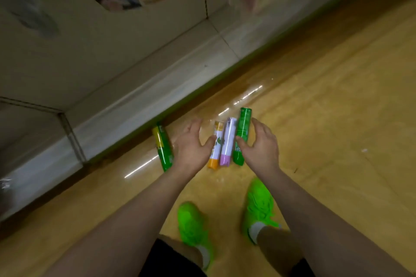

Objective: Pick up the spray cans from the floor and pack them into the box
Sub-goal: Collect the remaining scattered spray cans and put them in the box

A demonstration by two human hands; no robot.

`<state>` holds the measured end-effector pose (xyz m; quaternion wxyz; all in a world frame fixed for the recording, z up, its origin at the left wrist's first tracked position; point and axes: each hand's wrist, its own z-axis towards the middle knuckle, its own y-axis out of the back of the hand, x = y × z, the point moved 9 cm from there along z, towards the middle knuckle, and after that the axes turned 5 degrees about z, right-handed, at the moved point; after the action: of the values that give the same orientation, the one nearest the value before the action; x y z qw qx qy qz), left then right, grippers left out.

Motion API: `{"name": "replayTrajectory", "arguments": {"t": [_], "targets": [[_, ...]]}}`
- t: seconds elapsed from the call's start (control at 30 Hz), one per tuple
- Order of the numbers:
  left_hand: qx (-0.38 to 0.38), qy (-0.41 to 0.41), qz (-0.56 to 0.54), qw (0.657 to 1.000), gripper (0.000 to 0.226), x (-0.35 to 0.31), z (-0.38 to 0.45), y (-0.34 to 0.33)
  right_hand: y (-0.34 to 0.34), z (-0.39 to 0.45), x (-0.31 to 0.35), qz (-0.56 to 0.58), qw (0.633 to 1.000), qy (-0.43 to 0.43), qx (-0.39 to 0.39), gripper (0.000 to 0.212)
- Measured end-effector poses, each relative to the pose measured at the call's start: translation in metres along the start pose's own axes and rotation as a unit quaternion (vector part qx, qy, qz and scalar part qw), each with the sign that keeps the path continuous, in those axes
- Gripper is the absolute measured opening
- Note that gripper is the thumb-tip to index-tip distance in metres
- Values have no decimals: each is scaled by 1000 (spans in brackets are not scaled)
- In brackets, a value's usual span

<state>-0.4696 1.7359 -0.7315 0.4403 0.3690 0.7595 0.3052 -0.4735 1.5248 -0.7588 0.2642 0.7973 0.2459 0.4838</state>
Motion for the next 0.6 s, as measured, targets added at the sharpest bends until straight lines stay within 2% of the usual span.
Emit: {"name": "replayTrajectory", "arguments": {"t": [0.17,0.33,0.47,0.6], "targets": [[17,11,-6,1000,63,70,62,-120,-117,53,-109,27,994,-103,20,73],[40,25,-17,999,65,128,125,-233,-206,107,-203,40,983,-176,-13,61],[66,20,-38,997,61,157,160,-313,-238,138,-244,29,980,-189,-64,74],[49,33,-35,998,62,181,174,-359,-249,146,-272,69,971,-201,-108,73]]}}
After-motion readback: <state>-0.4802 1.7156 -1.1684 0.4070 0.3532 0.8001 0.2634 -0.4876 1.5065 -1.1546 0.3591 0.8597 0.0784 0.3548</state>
